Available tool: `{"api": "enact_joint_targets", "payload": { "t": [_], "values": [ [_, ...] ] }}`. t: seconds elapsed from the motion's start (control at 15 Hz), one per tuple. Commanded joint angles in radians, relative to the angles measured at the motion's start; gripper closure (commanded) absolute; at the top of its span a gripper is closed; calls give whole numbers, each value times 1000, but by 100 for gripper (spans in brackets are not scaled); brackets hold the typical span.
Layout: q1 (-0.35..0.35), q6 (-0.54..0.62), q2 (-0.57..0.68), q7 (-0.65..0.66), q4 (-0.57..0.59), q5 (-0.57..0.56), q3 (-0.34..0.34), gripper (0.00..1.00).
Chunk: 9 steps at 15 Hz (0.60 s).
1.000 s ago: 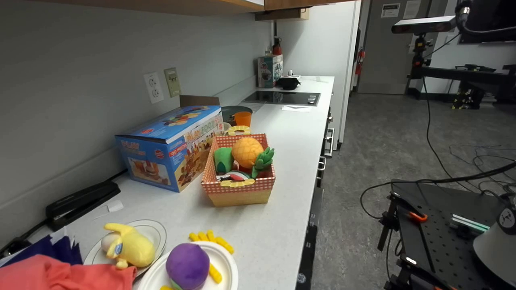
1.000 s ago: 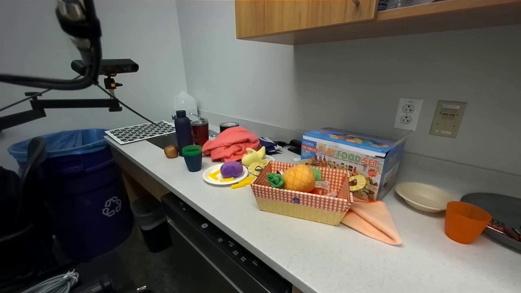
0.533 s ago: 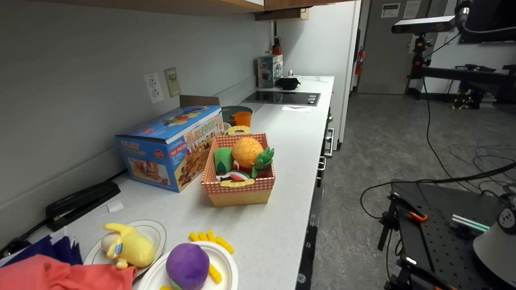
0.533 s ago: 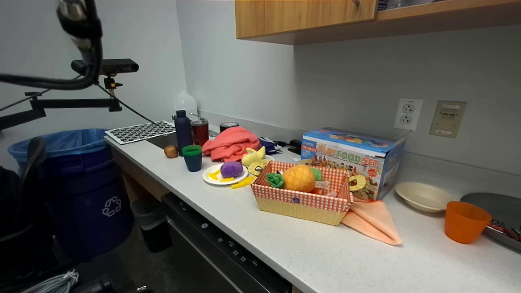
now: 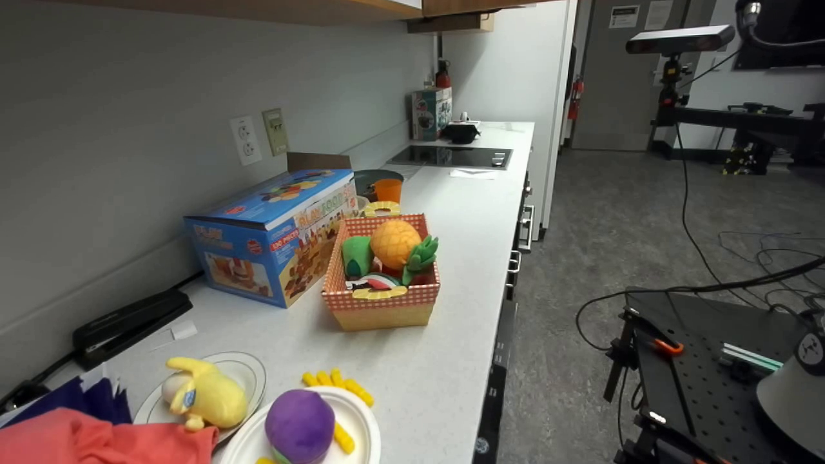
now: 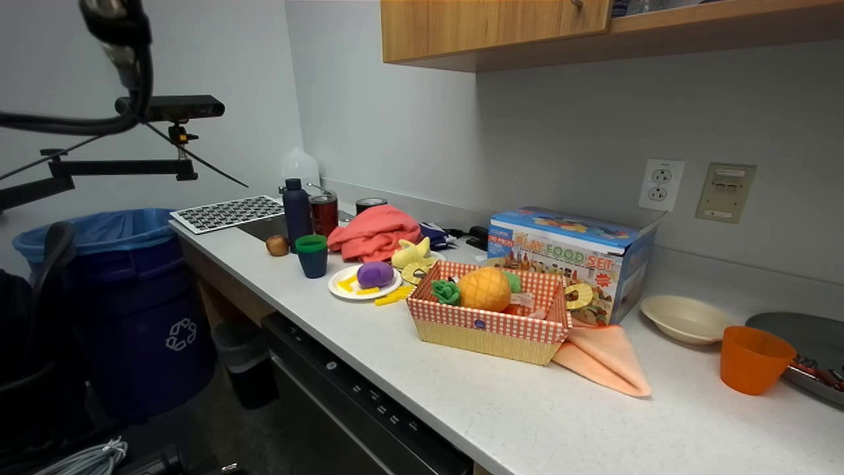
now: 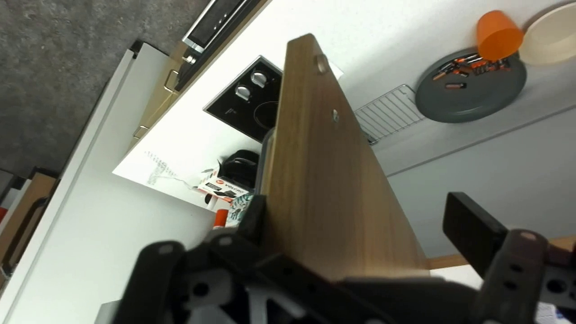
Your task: Open the right door of the cabinet above the blue box, take the pineapple plush toy out of the cabinet and place it in the basket
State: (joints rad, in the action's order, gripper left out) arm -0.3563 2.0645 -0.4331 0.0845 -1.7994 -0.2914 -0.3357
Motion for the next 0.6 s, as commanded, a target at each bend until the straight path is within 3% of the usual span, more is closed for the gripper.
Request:
{"api": "enact_joint_targets", "payload": {
  "t": [0.0,0.53],
  "values": [
    [50,-15,-36,-31,-42,70,39,0],
    [156,-26,-28,-51,-37,181,108,0]
  ]
}}
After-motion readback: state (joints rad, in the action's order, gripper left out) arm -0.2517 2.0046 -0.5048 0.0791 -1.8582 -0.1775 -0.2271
